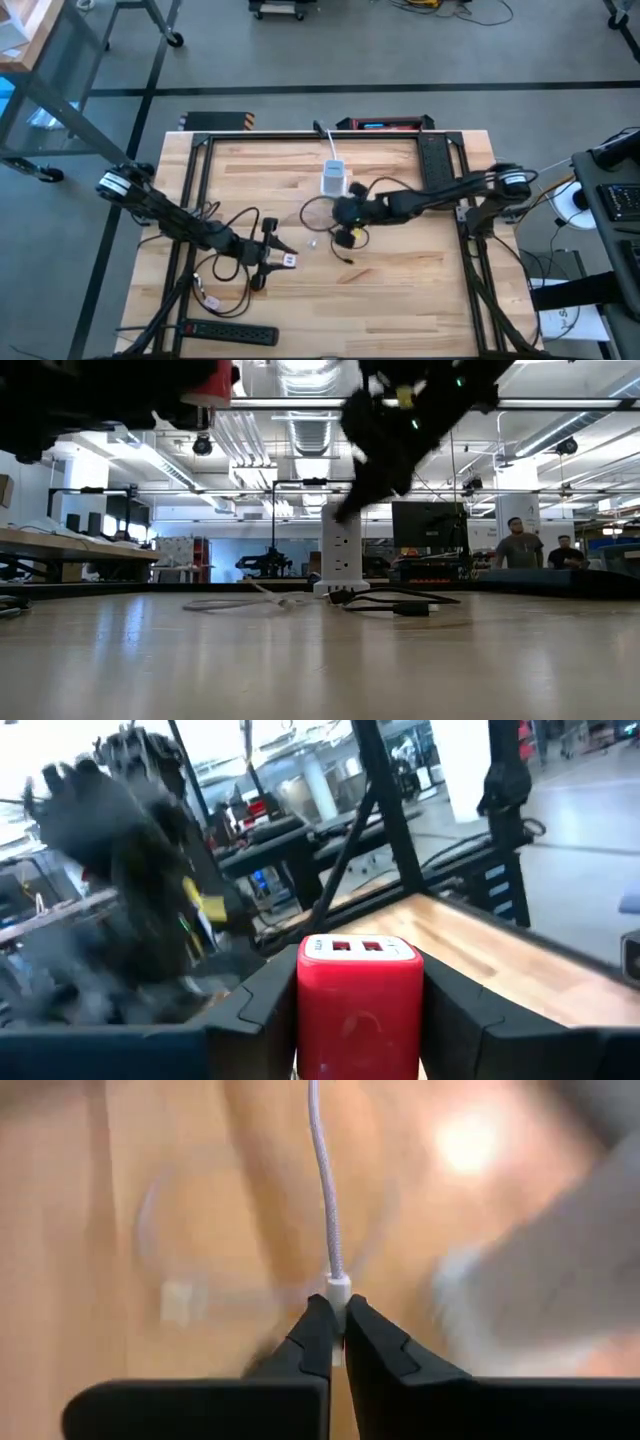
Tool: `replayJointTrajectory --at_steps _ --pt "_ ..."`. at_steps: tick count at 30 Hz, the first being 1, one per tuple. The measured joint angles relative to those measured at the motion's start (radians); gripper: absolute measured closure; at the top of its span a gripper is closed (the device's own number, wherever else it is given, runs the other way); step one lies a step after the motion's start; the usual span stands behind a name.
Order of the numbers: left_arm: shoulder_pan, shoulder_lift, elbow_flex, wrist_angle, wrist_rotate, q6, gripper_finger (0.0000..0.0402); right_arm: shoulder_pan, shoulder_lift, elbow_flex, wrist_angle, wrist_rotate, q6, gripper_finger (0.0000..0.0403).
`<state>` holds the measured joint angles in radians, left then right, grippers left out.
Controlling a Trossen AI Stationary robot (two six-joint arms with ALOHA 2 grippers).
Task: Insert USB
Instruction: Insert the light purple charger cable into the orange charger adapter
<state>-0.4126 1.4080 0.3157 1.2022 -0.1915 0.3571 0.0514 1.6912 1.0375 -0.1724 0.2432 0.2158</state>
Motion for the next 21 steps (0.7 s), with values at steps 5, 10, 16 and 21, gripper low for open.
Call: replayJointTrajectory --at_steps 5,10,16,21 --pt "0.001 -0.040 0.001 -0.041 -0.009 0.018 0.0268 0.037 0.120 0.047 -0.112 -0.187 0.103 0.0403" --pt "0.001 -0.080 0.000 -0.093 -0.010 0.019 0.0267 0.080 0.233 0.205 -0.300 -0.191 0.107 0.0403" --pt "0.001 -0.131 0.000 -0.168 -0.033 0.007 0.0267 0.122 0.331 0.404 -0.383 -0.201 0.037 0.0403" --pt "0.000 -0.152 0.000 -0.189 -0.034 -0.008 0.0266 0.123 0.434 0.522 -0.465 -0.192 -0.037 0.0398"
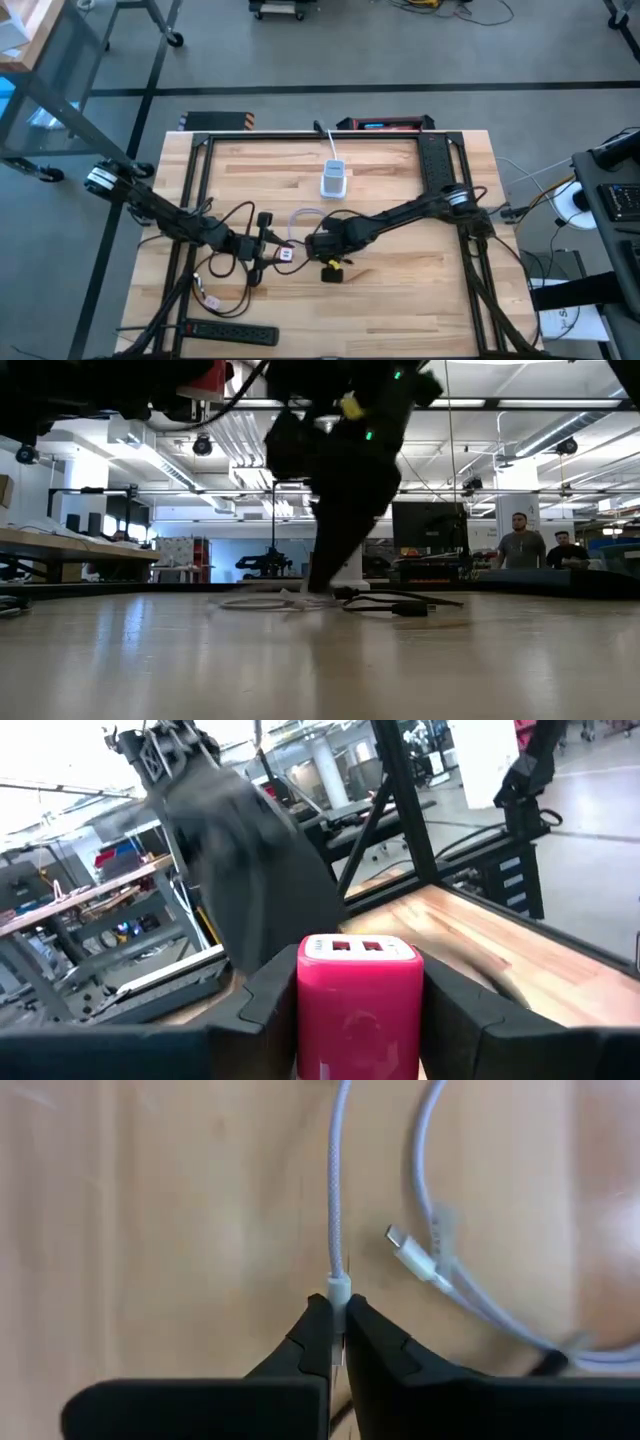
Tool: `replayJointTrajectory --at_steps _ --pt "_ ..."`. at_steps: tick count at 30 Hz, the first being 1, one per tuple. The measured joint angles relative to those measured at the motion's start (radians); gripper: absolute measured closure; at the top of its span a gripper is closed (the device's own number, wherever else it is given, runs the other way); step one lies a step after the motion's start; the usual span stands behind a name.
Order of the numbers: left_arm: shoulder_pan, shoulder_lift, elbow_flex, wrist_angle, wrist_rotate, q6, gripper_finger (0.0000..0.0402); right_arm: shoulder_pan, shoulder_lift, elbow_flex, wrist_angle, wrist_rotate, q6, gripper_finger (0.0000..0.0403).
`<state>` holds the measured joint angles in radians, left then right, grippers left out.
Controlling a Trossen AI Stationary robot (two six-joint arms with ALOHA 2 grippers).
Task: Insert USB
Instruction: Insert the light purple charger cable into the orange charger adapter
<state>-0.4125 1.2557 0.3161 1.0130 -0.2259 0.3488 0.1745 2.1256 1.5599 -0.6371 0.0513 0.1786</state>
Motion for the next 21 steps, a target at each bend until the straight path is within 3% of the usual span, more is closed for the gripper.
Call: replayJointTrajectory --at_steps 6,13,21 --pt "-0.012 -0.012 0.000 -0.015 0.000 0.003 0.0265 0.000 0.078 0.083 -0.041 0.002 -0.060 0.0353" --pt "-0.014 -0.016 0.000 -0.020 0.000 0.005 0.0266 -0.002 0.074 0.133 -0.078 -0.008 -0.084 0.0295" --pt "-0.016 -0.016 0.000 -0.028 0.000 0.005 0.0259 -0.005 0.070 0.144 -0.081 -0.006 -0.083 0.0271"
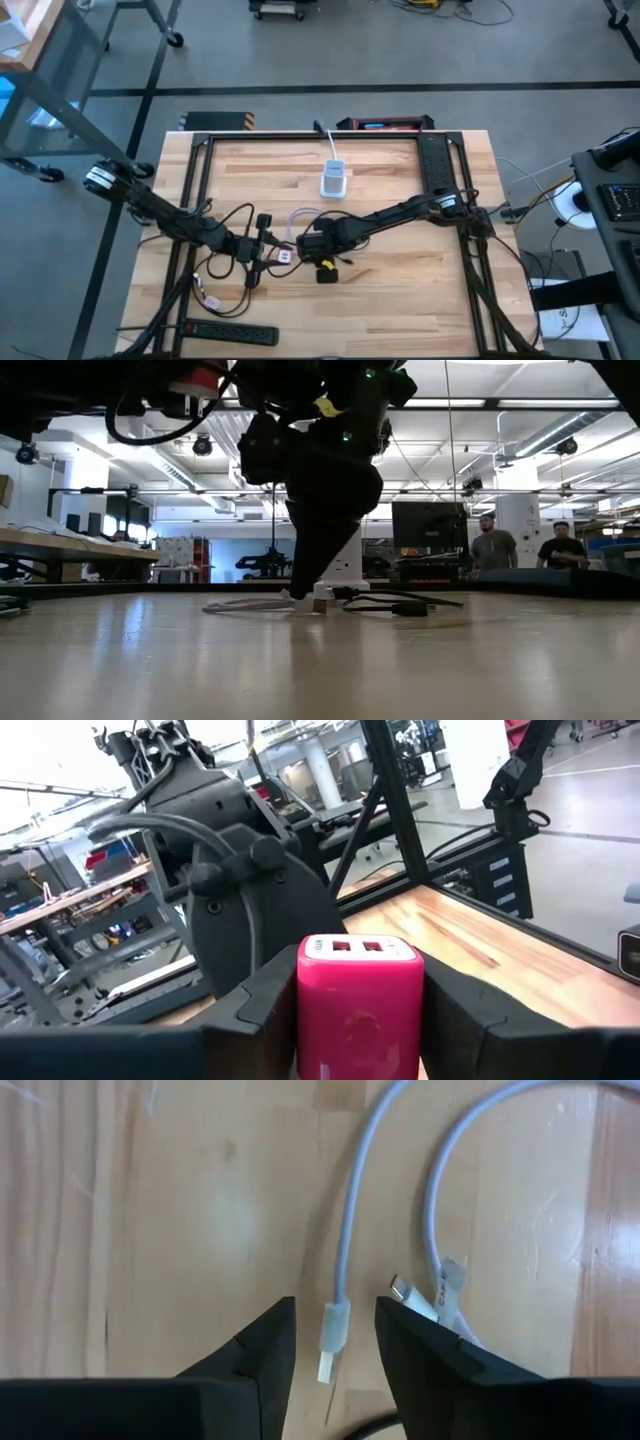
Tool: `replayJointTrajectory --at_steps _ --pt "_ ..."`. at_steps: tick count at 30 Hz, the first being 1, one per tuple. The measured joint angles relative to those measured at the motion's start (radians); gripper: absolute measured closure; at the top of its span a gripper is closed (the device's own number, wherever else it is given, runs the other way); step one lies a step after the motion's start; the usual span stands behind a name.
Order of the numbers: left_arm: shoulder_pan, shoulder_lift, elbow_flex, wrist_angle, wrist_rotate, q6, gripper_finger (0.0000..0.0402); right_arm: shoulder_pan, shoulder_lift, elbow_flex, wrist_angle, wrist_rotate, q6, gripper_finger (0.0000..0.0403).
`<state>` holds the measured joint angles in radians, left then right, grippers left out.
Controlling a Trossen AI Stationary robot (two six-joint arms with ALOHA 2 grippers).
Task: Insert USB
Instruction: Insert the light purple charger cable into the orange charger adapter
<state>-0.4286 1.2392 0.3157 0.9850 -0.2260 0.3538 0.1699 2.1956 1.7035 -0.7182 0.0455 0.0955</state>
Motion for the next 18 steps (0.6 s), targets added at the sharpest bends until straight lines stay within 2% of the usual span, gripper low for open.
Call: replayJointTrajectory --at_steps 12,18 --pt "-0.003 0.000 0.000 -0.024 0.000 0.000 0.0263 -0.001 0.049 -0.007 0.029 0.006 -0.008 0.0316" --pt "-0.004 0.000 0.000 -0.020 0.000 0.000 0.0268 -0.006 0.054 -0.005 0.028 -0.003 0.006 0.0353"
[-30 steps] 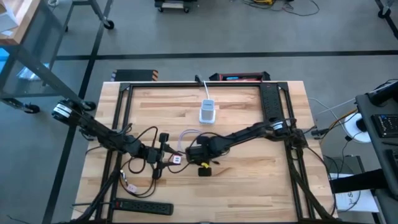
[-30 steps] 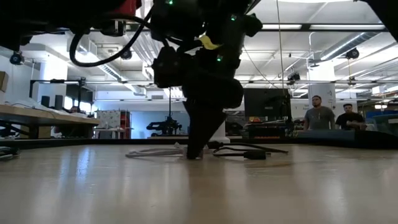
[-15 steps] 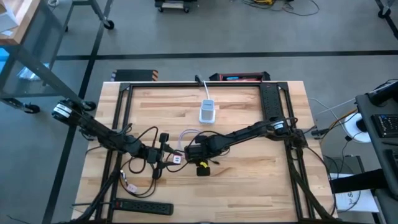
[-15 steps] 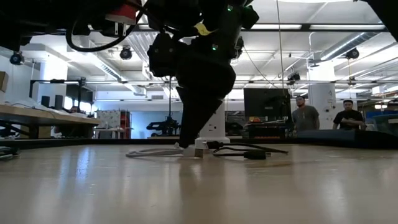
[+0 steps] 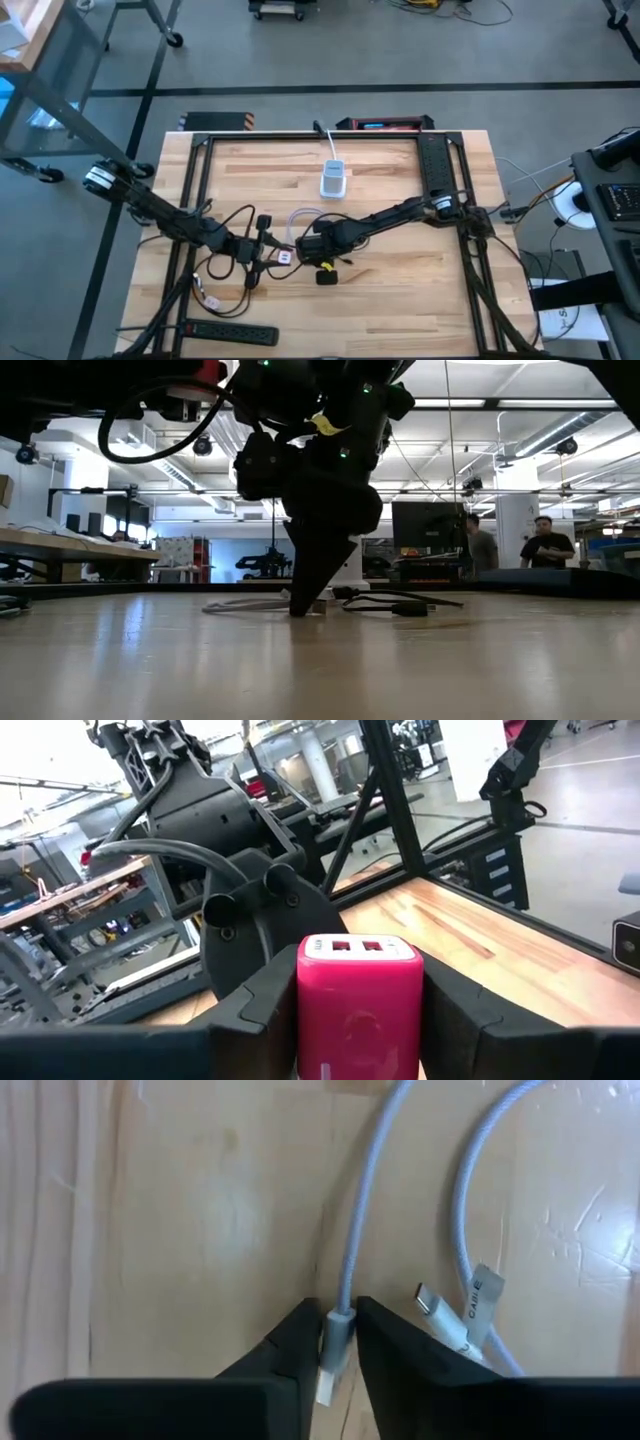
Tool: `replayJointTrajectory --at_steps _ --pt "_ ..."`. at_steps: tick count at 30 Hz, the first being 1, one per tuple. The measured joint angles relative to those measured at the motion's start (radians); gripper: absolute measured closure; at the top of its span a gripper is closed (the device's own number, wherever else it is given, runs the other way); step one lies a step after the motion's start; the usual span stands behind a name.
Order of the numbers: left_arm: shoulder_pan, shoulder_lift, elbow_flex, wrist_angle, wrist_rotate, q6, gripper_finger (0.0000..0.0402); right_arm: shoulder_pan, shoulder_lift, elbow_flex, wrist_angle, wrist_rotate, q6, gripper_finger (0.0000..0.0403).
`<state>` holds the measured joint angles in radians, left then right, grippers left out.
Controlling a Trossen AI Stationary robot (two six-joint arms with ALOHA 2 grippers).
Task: Insert USB
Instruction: Insert the light purple charger cable into the orange charger adapter
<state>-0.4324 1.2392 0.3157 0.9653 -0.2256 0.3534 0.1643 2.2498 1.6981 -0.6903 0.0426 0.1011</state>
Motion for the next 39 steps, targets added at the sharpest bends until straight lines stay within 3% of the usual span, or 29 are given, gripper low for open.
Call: replayJointTrajectory --at_steps 5,11,16,20,25,29,34,39 --pt "-0.005 0.001 0.000 -0.002 0.017 -0.013 0.0266 -0.013 0.001 0.000 -0.001 -0.029 0.066 0.0391" --pt "-0.012 0.002 0.000 0.003 0.060 -0.017 0.0268 -0.018 -0.022 -0.006 0.003 -0.035 0.071 0.0393" --pt "-0.012 0.002 0.000 0.001 0.068 -0.004 0.0268 -0.017 -0.130 -0.022 0.019 0.077 0.031 0.0397" --pt "-0.012 0.001 0.002 0.015 0.077 -0.004 0.0268 -0.031 -0.243 -0.123 0.136 0.149 0.040 0.0398" --pt "-0.013 0.000 0.010 0.033 0.067 0.005 0.0268 -0.032 -0.365 -0.349 0.480 0.144 0.063 0.0398" --pt "-0.013 -0.001 0.006 0.015 0.067 0.012 0.0268 -0.034 -0.387 -0.536 0.844 0.144 0.135 0.0398" --pt "-0.021 0.013 -0.008 -0.106 0.157 0.045 0.0268 -0.038 -0.320 -0.713 1.468 0.093 0.267 0.0398" --pt "-0.039 0.030 -0.002 -0.033 0.167 0.118 0.0268 -0.044 -0.183 -0.773 1.975 -0.091 0.325 0.0398"
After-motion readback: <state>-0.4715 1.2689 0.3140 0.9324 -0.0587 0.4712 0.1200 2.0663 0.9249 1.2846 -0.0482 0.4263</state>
